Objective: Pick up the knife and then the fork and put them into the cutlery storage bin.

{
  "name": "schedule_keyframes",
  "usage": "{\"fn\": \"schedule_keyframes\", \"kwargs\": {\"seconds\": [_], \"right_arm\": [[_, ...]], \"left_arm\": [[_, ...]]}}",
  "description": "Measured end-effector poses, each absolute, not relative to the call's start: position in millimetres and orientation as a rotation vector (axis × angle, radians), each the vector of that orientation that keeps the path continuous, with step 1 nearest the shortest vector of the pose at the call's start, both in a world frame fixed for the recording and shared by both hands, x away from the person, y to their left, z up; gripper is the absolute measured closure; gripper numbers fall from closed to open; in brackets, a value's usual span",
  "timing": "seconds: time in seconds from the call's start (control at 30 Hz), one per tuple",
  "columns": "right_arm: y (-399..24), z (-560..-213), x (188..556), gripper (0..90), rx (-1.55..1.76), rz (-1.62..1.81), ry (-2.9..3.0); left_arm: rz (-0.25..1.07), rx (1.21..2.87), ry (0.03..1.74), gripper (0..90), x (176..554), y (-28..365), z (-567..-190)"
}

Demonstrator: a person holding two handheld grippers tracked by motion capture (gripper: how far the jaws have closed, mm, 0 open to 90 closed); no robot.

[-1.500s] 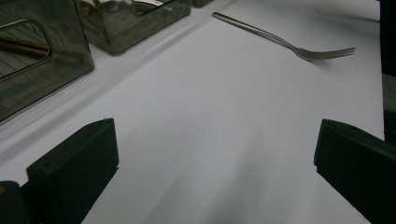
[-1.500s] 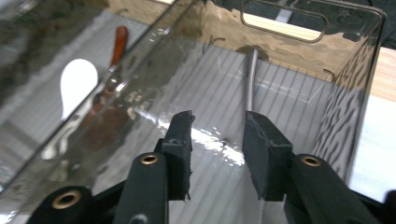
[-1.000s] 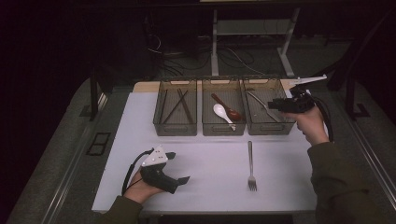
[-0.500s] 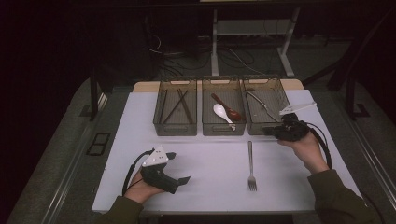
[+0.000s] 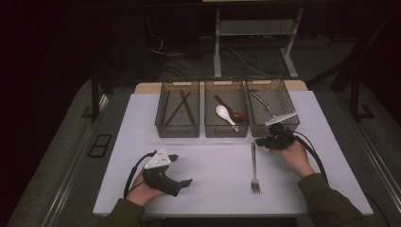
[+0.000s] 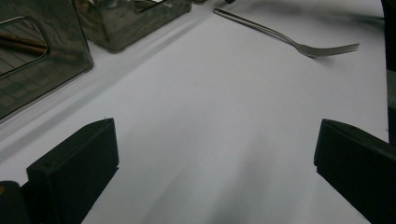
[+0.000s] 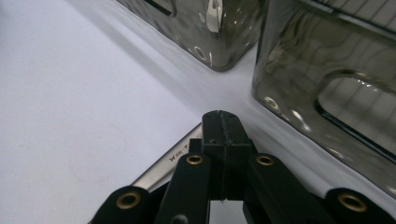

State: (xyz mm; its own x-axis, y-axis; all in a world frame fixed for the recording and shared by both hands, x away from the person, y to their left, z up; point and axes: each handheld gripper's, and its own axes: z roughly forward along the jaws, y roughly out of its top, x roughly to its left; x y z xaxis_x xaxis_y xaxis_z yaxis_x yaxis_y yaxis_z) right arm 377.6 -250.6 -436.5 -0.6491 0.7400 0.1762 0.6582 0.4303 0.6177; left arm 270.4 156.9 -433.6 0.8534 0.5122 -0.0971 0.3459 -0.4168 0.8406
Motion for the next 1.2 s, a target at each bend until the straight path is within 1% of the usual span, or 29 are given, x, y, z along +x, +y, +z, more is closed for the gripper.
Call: {"fn": "schedule_keyframes", "kwargs": {"seconds": [0.5,1.2], "right_arm": [[-240,-445,383,89.2,1.256,1.005,2.569],[-177,-444,382,89.2,1.08,1.053,2.699]], "left_arm": [[0.21,2.046,0.627,0.0,271,156,-434],[0.209,2.046,0.625,0.0,271,157,-434]]}}
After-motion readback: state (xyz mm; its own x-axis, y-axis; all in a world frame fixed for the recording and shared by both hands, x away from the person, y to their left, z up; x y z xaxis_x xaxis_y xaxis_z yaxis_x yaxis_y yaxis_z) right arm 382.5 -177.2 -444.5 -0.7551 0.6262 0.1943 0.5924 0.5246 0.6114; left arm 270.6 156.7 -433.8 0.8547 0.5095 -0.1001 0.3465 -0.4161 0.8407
